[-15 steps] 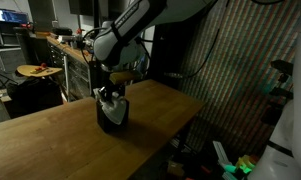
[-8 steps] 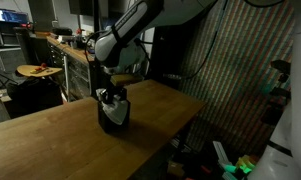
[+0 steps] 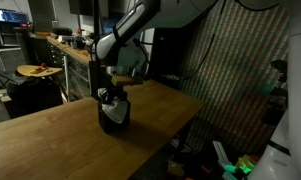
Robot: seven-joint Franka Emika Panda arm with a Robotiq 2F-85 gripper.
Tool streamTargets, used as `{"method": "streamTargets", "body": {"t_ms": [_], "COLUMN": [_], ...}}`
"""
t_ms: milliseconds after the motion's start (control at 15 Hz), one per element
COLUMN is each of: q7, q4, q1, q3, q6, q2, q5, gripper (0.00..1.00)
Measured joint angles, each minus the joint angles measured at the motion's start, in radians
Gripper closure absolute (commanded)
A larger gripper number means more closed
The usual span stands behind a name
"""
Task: Pick up the cloth on the counter and put it in the box
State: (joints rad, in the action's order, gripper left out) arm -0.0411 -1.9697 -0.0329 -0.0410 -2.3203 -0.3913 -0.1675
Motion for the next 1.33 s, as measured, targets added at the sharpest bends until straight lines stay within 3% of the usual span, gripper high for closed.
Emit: {"method": "streamTargets", "body": {"t_ms": [867,933,1067,1333], "q7": [0.063,0.065,0.065,0.065], "q4": [0.007,0.007,0.007,0.002], "q1": [0.033,0.033,0.033,0.032], "q3": [-0.014,-0.014,-0.015,-0.016], "q6": [0.000,0.000,0.000,-0.002], "q2": [-0.028,-0.028,-0.028,-0.025], "q5": [-0.091,-0.091,-0.091,-0.088], "gripper": [0.95,0.71,0.70,0.41]}}
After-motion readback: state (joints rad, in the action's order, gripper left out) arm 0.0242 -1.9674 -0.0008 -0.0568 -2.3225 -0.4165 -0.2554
